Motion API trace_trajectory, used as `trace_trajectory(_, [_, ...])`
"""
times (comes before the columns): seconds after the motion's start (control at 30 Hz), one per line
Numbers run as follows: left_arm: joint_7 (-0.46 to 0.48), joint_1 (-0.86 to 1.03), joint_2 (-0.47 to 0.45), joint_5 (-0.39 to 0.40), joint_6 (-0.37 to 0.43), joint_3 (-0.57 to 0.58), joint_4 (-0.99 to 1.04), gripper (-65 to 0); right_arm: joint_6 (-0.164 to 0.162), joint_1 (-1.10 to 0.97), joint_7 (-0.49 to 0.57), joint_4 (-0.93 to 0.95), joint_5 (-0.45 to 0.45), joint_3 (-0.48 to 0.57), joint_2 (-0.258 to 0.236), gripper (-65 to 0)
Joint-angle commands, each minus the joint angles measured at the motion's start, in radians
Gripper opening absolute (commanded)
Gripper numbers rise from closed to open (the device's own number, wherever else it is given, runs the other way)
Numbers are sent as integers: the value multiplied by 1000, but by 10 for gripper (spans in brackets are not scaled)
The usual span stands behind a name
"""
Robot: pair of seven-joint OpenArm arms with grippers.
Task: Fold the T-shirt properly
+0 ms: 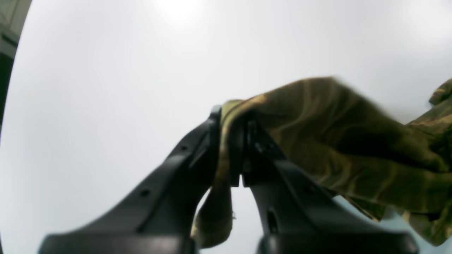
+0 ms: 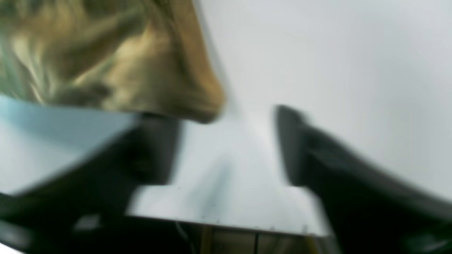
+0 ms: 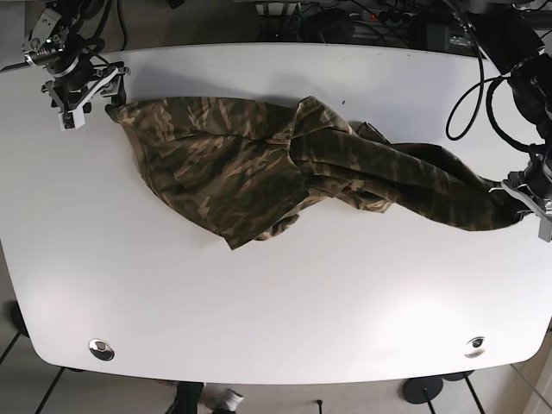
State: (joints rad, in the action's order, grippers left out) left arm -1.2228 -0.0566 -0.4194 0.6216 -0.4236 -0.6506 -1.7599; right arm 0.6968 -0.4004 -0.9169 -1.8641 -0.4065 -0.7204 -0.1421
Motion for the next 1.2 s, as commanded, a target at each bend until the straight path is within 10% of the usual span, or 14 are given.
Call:
trace_trajectory(0.03, [24, -10, -20, 7, 2, 4, -15, -650, 1, 13, 26, -45, -29, 3, -14, 0])
trace_trajectory(0.4, [24, 22, -8, 7, 4, 13, -15, -650, 1, 478, -101, 266, 88, 189, -35, -36])
trace_trajectory(0.83, [24, 50, -8, 7, 4, 10, -16, -650, 1, 605, 114, 585, 228, 285, -27, -40])
trace_trajectory(1.07, [24, 50, -8, 7, 4, 10, -15, -650, 1, 532, 146, 585, 228, 285, 8, -385])
trace_trajectory(1.2, [24, 50, -8, 7, 4, 10, -15, -650, 1, 515, 146, 584, 228, 285, 22, -325])
